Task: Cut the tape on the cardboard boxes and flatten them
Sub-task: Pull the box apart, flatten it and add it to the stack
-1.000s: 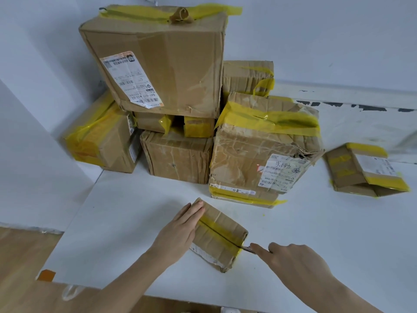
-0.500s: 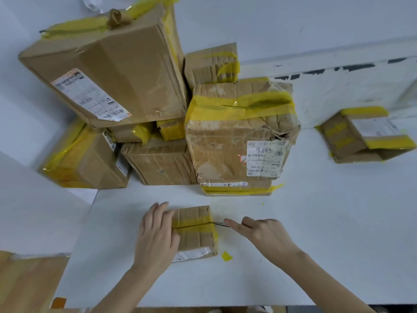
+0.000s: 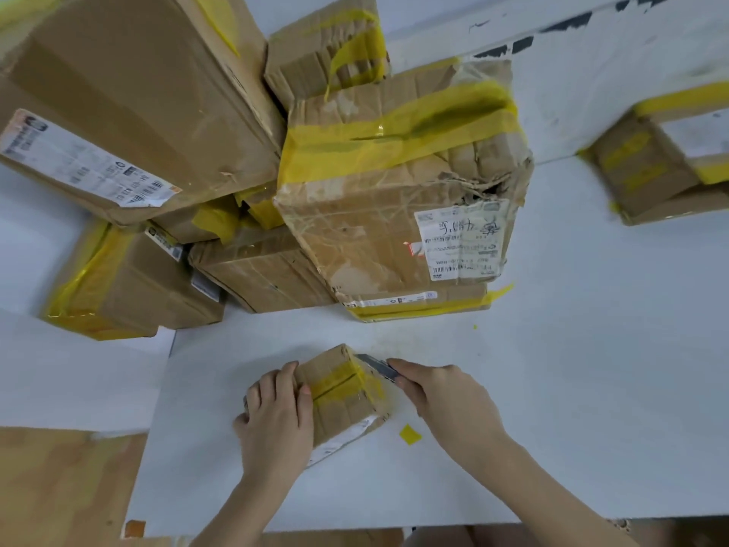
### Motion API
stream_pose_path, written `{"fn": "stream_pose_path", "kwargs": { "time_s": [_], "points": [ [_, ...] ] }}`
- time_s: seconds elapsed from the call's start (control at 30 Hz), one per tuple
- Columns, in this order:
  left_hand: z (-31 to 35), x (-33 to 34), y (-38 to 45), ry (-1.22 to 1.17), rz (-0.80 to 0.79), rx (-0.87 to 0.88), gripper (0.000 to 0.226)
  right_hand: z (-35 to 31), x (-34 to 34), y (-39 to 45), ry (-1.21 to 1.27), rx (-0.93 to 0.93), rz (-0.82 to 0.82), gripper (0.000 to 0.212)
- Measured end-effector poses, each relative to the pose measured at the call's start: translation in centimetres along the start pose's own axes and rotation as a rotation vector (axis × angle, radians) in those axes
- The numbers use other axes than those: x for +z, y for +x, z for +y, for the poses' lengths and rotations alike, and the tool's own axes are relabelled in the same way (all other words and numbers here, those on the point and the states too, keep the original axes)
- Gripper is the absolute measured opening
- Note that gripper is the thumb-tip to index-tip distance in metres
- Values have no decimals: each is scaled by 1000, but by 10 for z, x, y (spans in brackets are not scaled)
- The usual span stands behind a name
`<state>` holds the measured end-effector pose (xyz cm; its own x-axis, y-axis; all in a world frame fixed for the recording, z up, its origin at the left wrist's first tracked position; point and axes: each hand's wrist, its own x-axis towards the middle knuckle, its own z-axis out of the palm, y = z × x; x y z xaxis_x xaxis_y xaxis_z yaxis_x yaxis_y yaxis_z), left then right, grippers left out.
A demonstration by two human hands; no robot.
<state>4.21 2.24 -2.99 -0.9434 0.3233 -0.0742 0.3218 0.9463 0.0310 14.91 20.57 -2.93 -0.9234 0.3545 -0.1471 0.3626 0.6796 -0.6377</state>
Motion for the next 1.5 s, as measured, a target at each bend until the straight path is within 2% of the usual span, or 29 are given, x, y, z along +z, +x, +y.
{"fn": "stream_pose_path", "kwargs": {
  "time_s": [0.23,0.57,0.67,1.0,1.5],
  "points": [
    [2,-1,-1,-14,11,-10,40,-3,-2,6,-115,13,-89,36],
    [1,1,0,1,-1,-35,42,-13,9,-4,-322,14,-50,35],
    [3,1,1,12,-17,-55,44,-10,10,-11,-323,19,-55,41],
    [5,0,0,43,-46,-52,46,-3,2,-28,-273,-18,-125,35],
    [4,1,3,70,-48,-36,45,6,1,-58,-103,64,-192,30]
  ]
}}
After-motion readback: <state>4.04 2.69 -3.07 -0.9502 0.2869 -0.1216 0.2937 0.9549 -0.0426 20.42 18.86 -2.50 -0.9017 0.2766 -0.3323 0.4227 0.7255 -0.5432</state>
